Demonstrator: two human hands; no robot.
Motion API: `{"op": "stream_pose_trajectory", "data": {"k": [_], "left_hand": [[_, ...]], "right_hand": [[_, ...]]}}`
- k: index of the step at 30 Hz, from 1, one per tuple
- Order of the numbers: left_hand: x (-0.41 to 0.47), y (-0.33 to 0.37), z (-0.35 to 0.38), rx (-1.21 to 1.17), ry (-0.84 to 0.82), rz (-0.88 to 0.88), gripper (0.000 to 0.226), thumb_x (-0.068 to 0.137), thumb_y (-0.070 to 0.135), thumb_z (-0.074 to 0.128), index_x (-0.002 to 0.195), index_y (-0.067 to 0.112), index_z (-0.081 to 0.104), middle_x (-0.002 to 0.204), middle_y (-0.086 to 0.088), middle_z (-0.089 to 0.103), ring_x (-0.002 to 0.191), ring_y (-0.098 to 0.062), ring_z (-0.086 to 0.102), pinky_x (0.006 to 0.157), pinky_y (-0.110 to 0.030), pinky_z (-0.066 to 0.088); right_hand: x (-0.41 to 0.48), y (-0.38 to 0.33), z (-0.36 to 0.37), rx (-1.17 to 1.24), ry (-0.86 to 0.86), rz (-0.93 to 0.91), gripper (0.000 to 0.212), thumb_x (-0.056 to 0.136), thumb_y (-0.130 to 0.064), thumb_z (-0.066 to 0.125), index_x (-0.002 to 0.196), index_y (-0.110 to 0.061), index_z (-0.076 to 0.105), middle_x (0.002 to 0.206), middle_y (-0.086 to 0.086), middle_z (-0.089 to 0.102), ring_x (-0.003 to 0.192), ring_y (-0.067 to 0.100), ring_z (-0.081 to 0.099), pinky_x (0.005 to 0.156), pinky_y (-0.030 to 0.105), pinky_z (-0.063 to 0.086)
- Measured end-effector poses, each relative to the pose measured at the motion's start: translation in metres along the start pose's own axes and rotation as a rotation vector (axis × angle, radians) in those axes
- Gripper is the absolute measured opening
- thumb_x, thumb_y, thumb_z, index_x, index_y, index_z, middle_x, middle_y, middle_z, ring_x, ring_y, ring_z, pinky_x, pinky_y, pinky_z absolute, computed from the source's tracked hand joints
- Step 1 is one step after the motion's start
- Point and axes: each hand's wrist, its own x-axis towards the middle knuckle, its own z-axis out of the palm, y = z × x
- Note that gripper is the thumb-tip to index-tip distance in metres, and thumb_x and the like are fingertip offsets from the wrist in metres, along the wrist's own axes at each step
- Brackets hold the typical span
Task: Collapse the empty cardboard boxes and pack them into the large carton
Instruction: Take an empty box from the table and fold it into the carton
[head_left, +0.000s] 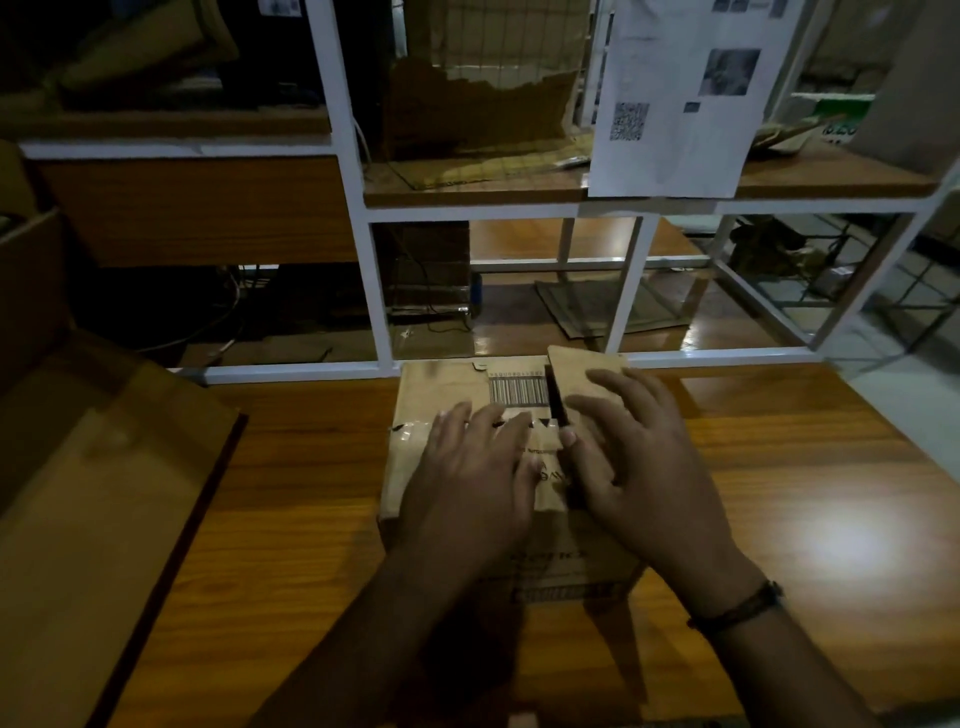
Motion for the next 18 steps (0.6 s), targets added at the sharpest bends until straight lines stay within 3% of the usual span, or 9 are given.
{"op": "stream_pose_trajectory", "data": {"k": [2,6,7,9,12,15,18], "left_hand": [[0.002,0.003,0.003,0.059,-0.031,-0.015,0.058,0.104,0.054,0.019,0.158,0.035,0.027,0.167,0.004,0.028,0.155,-0.021,0.014,0.128,-0.045,0.010],[0.006,-0.002,0.003,0.145,-0.102,0.005,0.071,0.098,0.057,0.039,0.162,0.035,0.018,0.169,0.005,0.020,0.156,-0.022,0.008,0.128,-0.044,0.007],[0.007,-0.003,0.004,0.144,-0.084,0.007,0.067,0.099,0.056,0.036,0.161,0.035,0.021,0.167,0.005,0.024,0.155,-0.022,0.011,0.128,-0.044,0.011],[0.007,-0.002,0.005,0.101,-0.025,-0.005,0.057,0.103,0.051,0.026,0.157,0.033,0.034,0.161,0.004,0.037,0.152,-0.022,0.022,0.125,-0.045,0.019],[0.006,-0.001,0.008,0.064,0.028,-0.023,0.056,0.102,0.049,0.023,0.151,0.032,0.043,0.155,0.005,0.046,0.148,-0.021,0.030,0.122,-0.047,0.026],[0.007,-0.002,0.011,0.060,0.046,-0.024,0.056,0.102,0.051,0.021,0.150,0.033,0.044,0.153,0.006,0.048,0.147,-0.021,0.031,0.121,-0.048,0.029],[0.008,-0.003,0.012,0.045,0.060,-0.025,0.057,0.102,0.052,0.021,0.150,0.033,0.046,0.151,0.006,0.050,0.146,-0.021,0.033,0.120,-0.047,0.029]], "right_hand": [[-0.014,-0.015,-0.001,0.110,-0.037,-0.077,0.040,0.098,-0.046,0.050,0.135,-0.031,0.056,0.149,-0.005,0.046,0.130,0.012,0.047,0.095,0.030,0.052],[-0.034,-0.029,0.008,-0.072,-0.169,-0.255,0.071,0.075,-0.033,0.069,0.143,-0.025,0.049,0.142,0.001,0.056,0.123,0.016,0.056,0.100,0.014,0.032],[-0.036,-0.026,0.010,-0.137,-0.177,-0.262,0.078,0.070,-0.033,0.072,0.143,-0.023,0.048,0.142,0.002,0.058,0.126,0.019,0.056,0.106,0.019,0.030],[-0.035,-0.019,0.013,-0.265,-0.200,-0.245,0.085,0.068,-0.036,0.079,0.144,-0.022,0.045,0.144,0.004,0.058,0.137,0.028,0.050,0.118,0.043,0.026],[-0.029,-0.007,0.004,-0.374,-0.248,-0.174,0.084,0.066,-0.040,0.084,0.140,-0.027,0.046,0.145,0.000,0.058,0.146,0.040,0.037,0.116,0.072,0.021],[-0.023,-0.008,-0.010,-0.418,-0.236,-0.183,0.080,0.058,-0.040,0.090,0.131,-0.025,0.059,0.146,0.002,0.056,0.149,0.043,0.029,0.113,0.077,0.021],[-0.015,-0.009,-0.027,-0.451,-0.066,-0.121,0.057,0.073,-0.030,0.081,0.127,-0.018,0.067,0.149,0.008,0.053,0.151,0.041,0.025,0.117,0.073,0.011]]}}
